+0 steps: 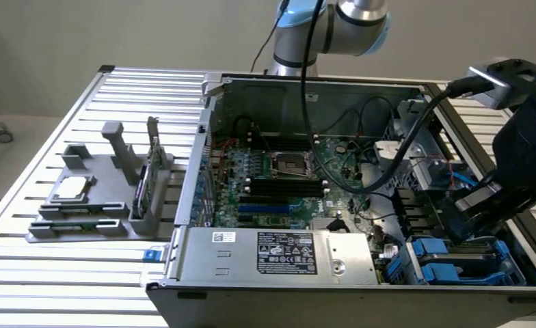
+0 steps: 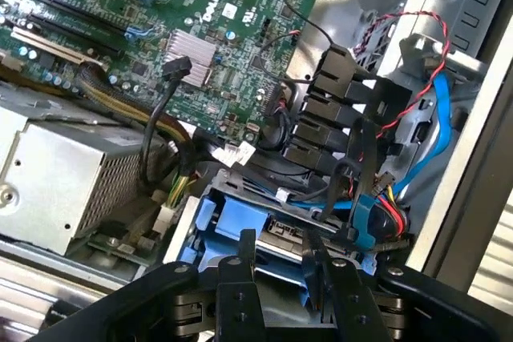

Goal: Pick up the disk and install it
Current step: 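Insert the first disk wire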

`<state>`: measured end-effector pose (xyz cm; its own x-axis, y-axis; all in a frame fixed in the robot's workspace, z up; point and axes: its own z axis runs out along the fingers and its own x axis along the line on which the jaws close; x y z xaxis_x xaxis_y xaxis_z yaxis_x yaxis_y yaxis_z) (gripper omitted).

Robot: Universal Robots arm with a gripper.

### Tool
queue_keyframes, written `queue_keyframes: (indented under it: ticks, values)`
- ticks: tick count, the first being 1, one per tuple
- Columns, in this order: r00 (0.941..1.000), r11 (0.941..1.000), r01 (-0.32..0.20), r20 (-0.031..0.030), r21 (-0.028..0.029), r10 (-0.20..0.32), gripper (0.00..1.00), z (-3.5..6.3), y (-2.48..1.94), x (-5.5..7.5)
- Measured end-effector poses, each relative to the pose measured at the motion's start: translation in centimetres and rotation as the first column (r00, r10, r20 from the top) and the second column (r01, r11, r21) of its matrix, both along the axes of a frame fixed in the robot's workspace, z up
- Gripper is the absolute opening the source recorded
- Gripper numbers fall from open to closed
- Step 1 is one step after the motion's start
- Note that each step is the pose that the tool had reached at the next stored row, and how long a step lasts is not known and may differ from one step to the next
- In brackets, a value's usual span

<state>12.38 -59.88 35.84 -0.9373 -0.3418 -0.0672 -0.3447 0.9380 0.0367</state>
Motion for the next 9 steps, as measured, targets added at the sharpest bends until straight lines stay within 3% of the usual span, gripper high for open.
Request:
queue_keyframes:
  ticks: [5, 9]
  values:
    - [0.9959, 0.9959, 0.091, 0.0, -0.0001, -0.091, 0.37, -0.29, 0.0, 0.0]
    - [0.9867, 0.9867, 0.163, 0.0, 0.0, -0.163, 0.37, -0.44, 0.0, 0.0]
